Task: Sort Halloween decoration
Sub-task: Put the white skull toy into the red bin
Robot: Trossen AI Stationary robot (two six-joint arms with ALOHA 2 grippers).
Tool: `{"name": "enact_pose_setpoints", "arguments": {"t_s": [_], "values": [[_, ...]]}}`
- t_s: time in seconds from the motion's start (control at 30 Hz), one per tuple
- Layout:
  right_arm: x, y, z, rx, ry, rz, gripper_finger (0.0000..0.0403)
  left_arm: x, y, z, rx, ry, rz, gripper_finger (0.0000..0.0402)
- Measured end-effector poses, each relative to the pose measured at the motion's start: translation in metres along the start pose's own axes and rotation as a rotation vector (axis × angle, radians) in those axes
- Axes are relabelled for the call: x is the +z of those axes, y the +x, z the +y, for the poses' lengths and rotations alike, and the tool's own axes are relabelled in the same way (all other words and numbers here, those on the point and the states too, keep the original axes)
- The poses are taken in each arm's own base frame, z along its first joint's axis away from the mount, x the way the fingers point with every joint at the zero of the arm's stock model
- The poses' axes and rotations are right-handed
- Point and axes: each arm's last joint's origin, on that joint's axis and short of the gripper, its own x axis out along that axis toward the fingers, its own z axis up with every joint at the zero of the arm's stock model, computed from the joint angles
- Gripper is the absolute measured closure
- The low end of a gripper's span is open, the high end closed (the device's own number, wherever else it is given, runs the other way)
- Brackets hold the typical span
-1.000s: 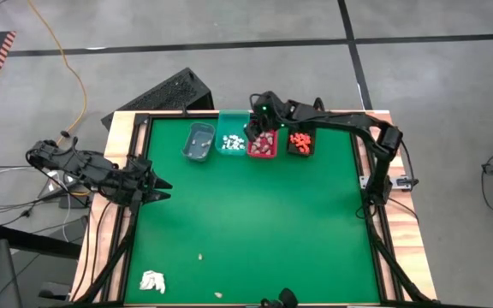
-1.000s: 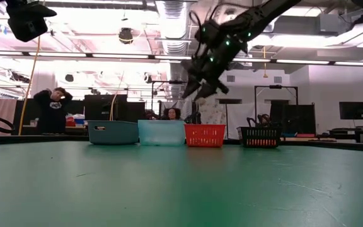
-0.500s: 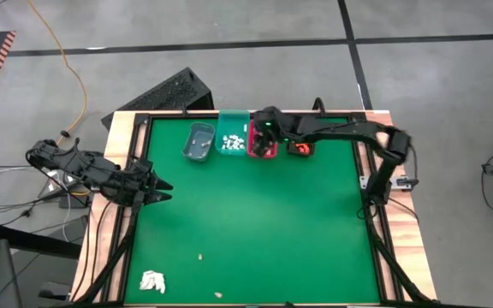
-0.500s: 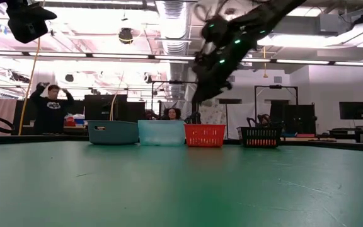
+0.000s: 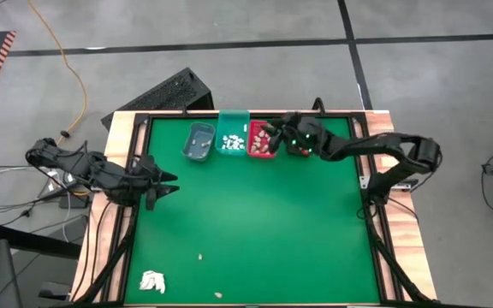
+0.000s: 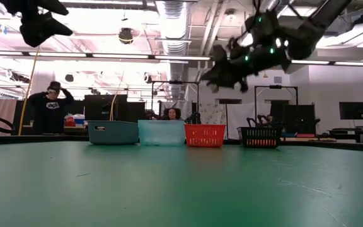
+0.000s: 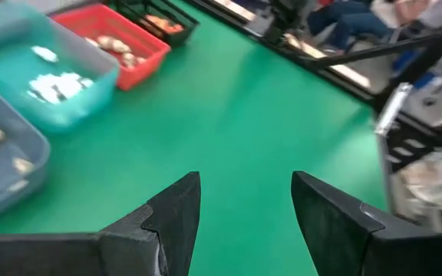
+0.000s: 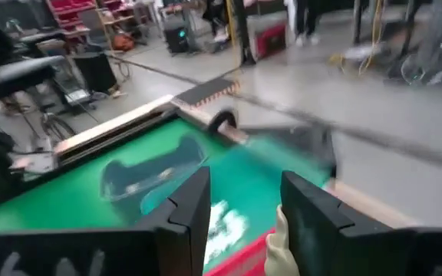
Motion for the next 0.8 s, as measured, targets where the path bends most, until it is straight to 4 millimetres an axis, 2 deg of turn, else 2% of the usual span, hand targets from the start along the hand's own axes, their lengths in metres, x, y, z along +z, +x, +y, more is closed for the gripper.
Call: {"name": "enact_pose_setpoints", "arguments": {"t_s": [0.07,0.23,0.43,0.5,0.6,0.7,0.8], "values": [[-0.012,0.003,-0.003,0.023,0.077,0.014,0.0248,0.0,0.005,-0.002,0.036,0.032,-0.015,0.0207],[-0.023,0.015,-0.008,0.129,0.27,0.023,0.0239,0.006,0.026,-0.012,0.112,0.145,-0.096,0.0207],[-0.013,0.016,-0.014,0.205,0.378,-0.051,0.0194,0.02,0.064,-0.017,0.089,0.207,-0.251,0.0207],[-0.01,0.015,-0.015,0.207,0.395,-0.07,0.0179,0.019,0.081,-0.009,0.072,0.208,-0.309,0.0207],[0.0,0.011,-0.014,0.238,0.402,-0.106,0.0165,0.017,0.108,0.014,0.12,0.17,-0.391,0.0207],[0.001,0.011,-0.014,0.243,0.407,-0.104,0.0163,0.024,0.13,0.037,0.087,0.116,-0.485,0.0207],[0.001,0.01,-0.013,0.248,0.428,-0.101,0.0164,0.032,0.155,0.057,0.03,0.084,-0.5,0.0207]]}}
